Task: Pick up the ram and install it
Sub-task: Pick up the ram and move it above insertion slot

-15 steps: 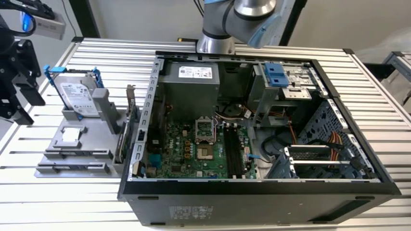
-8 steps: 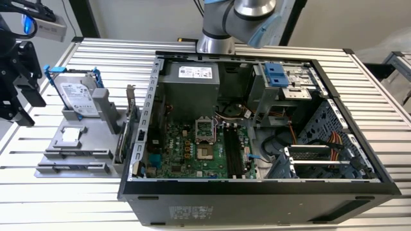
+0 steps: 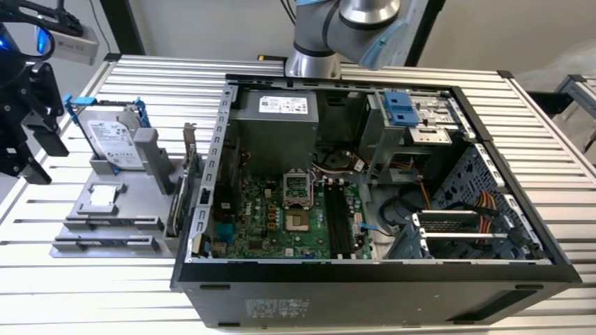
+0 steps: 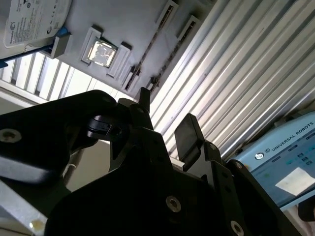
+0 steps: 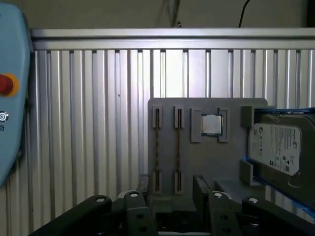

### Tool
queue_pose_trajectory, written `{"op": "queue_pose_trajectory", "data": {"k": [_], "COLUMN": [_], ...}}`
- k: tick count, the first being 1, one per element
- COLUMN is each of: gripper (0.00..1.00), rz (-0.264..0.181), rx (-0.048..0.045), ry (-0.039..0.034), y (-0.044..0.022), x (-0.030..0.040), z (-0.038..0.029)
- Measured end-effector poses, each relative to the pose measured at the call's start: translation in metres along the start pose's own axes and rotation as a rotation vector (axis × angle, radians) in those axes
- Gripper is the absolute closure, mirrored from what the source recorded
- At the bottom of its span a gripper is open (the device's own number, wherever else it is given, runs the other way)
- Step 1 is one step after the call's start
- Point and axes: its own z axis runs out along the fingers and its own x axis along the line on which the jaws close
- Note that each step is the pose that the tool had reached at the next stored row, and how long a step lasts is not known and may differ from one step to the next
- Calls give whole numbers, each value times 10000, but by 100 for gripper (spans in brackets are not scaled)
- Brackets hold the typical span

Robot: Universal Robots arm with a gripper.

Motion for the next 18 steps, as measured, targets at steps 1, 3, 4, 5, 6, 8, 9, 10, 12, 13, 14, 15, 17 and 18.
{"op": "queue_pose_trajectory", "data": {"k": [1,3,4,5,6,8,9,10,12,13,14,15,17,18], "gripper": [0,0,0,0,0,0,0,0,0,0,0,0,0,0], "rz": [10,37,57,84,119,192,230,256,299,309,308,309,310,310], "rx": [0,0,0,0,0,1,1,1,0,0,0,0,2,1], "ry": [0,-1,-2,-2,-3,-5,-6,-7,-8,-7,-7,-8,-9,-9], "y": [-1,-3,-4,-5,-5,-7,-8,-9,-10,-10,-10,-11,-15,-16], "x": [0,0,0,0,0,0,0,0,0,0,0,0,0,0], "z": [3,10,13,16,19,26,29,32,37,40,41,44,54,55]}}
